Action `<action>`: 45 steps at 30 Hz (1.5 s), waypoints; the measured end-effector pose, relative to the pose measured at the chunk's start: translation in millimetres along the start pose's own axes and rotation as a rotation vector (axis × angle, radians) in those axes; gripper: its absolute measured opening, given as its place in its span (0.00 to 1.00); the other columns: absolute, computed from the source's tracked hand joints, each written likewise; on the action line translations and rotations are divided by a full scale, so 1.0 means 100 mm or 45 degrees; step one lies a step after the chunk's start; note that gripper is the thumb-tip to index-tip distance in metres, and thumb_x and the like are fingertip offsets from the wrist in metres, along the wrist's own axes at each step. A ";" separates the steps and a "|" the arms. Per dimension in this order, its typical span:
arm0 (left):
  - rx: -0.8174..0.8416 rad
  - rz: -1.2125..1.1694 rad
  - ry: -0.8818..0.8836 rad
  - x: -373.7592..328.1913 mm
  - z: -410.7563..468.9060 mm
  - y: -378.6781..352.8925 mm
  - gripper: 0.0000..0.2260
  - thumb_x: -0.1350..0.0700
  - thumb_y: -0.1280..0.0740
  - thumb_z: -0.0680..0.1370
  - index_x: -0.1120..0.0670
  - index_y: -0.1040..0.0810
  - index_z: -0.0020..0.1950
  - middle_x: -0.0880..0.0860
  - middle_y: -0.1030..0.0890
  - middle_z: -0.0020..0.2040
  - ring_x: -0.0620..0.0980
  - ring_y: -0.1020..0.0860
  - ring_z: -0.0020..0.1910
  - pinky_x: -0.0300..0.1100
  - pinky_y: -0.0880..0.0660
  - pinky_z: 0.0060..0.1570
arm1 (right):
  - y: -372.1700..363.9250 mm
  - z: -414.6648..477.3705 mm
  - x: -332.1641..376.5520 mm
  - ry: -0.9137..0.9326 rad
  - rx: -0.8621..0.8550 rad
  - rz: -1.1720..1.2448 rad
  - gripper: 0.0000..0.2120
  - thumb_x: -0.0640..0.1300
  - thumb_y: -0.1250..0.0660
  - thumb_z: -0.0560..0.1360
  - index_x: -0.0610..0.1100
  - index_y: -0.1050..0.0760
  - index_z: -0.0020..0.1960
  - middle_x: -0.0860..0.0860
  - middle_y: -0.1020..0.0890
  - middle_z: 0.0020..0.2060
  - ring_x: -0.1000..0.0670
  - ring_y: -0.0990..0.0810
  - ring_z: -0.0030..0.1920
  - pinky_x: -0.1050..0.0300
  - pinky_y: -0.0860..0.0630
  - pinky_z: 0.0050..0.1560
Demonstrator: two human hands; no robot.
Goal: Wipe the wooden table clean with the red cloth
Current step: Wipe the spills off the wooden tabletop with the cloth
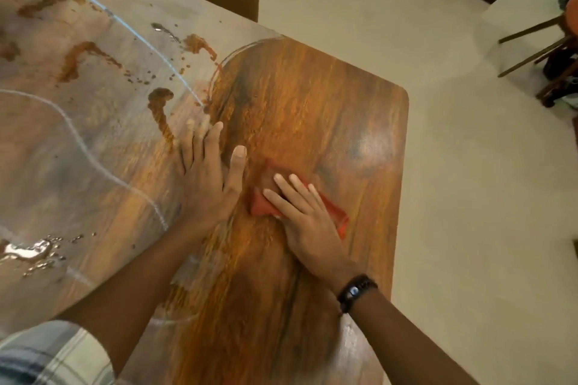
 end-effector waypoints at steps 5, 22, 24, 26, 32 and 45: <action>-0.058 -0.125 0.132 0.19 -0.50 0.41 0.31 0.38 0.50 0.81 0.54 0.39 0.79 0.55 0.40 0.80 0.51 0.51 0.81 0.55 0.55 0.78 | 0.44 -0.26 -0.61 -0.287 -0.077 0.099 0.22 0.42 0.39 0.83 0.53 0.34 0.75 0.53 0.38 0.77 0.50 0.46 0.80 0.39 0.47 0.78; -0.083 0.245 0.203 1.15 -1.82 1.04 0.31 0.40 0.51 0.81 0.60 0.36 0.76 0.60 0.40 0.79 0.59 0.48 0.80 0.64 0.51 0.76 | -0.53 -0.48 1.18 0.632 0.244 -0.049 0.27 0.38 0.43 0.78 0.52 0.34 0.76 0.51 0.38 0.78 0.47 0.44 0.80 0.44 0.49 0.79; -0.068 0.286 0.187 1.15 -1.81 1.03 0.33 0.38 0.53 0.82 0.59 0.36 0.77 0.60 0.40 0.79 0.60 0.47 0.80 0.64 0.51 0.76 | -0.36 -0.25 0.93 0.512 0.206 -0.035 0.27 0.36 0.43 0.79 0.52 0.35 0.76 0.51 0.38 0.78 0.48 0.45 0.80 0.45 0.52 0.79; -0.061 0.306 0.175 1.17 -1.81 1.03 0.33 0.37 0.53 0.81 0.59 0.36 0.76 0.60 0.40 0.79 0.59 0.48 0.80 0.64 0.51 0.76 | -0.14 0.15 0.60 0.293 0.126 -0.006 0.25 0.37 0.42 0.81 0.52 0.36 0.77 0.51 0.40 0.79 0.48 0.48 0.80 0.44 0.55 0.79; -0.055 0.338 0.160 1.17 -1.81 1.02 0.34 0.36 0.53 0.81 0.60 0.34 0.76 0.60 0.39 0.79 0.59 0.46 0.80 0.64 0.51 0.76 | 0.31 1.40 -0.01 -0.333 -0.107 0.183 0.20 0.44 0.44 0.84 0.50 0.33 0.76 0.48 0.39 0.79 0.44 0.47 0.80 0.36 0.52 0.78; -0.012 0.332 0.182 1.17 -1.80 1.02 0.35 0.35 0.53 0.81 0.60 0.36 0.77 0.60 0.39 0.79 0.59 0.46 0.80 0.61 0.52 0.78 | -0.65 -0.22 1.61 0.771 0.344 -0.090 0.27 0.39 0.43 0.80 0.50 0.39 0.78 0.49 0.42 0.80 0.47 0.48 0.80 0.43 0.49 0.79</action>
Point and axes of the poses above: each hand's wrist, its own z-axis towards the middle knuckle, its own y-axis out of the back of the hand, x = y × z, the point moved 4 cm from there along z, towards the middle knuckle
